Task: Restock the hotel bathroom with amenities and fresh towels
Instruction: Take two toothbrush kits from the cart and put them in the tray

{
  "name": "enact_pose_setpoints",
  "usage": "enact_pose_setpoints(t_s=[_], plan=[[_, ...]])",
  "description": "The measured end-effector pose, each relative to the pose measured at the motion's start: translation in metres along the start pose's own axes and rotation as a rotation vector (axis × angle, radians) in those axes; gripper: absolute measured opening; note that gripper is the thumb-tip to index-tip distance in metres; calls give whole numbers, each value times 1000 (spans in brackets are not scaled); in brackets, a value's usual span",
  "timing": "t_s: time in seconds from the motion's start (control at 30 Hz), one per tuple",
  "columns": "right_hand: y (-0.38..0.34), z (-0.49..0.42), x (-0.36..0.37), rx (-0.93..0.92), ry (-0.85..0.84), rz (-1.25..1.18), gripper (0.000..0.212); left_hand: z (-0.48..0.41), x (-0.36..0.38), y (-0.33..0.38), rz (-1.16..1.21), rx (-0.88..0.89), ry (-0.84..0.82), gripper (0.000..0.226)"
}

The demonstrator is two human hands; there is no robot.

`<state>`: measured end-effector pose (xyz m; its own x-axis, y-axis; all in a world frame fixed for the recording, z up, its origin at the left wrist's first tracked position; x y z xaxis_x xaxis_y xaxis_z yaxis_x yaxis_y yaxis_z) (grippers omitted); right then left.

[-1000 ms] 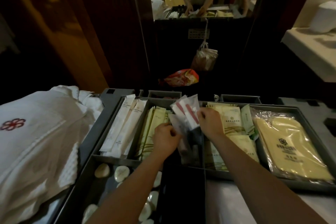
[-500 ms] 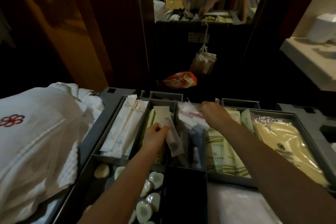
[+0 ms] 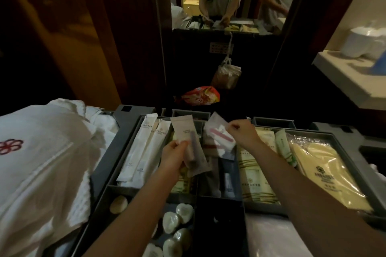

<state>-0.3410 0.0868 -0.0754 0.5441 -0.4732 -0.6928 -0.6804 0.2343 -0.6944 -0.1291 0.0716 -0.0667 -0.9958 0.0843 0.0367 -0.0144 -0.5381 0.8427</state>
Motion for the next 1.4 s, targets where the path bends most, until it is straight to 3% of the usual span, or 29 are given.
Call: enact_pose_setpoints(t_s=[0.17,0.43,0.57,0.7,0.83,0.97,1.2,1.4], plan=[[-29,16,-24,54,114,-160,27,5,-14,16,47,-9,-40,9],[-65,58,-26,220,11,-355,21,25,-66,38,175,-3,-15,10],[-93,70,-14,211,-106,-453,23,46,-96,39,237,41,52,14],[-121,74,-7,147,-274,-539,25,84,-120,33,166,57,278,9],[-144,90,8,51,-424,-553,21,126,-141,13,-3,261,510,13],[-172,121,26,-109,-566,-545,19,174,-173,-12,-45,357,693,13],[-244,200,53,-179,-921,-585,16,258,-234,-66,68,302,945,12],[-311,290,68,-373,-1165,-585,17,350,-282,-112,103,291,1175,16]])
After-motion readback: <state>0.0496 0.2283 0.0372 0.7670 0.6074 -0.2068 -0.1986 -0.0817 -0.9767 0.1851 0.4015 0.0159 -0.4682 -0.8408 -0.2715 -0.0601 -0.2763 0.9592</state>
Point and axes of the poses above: each hand's wrist, its own z-axis away from the middle knuckle, its own x-axis out of the palm, y = z × x, the point moved 1 cm from there along -z, towards the middle knuckle, and after that the axes turned 9 degrees about y, right-handed, at the moved point
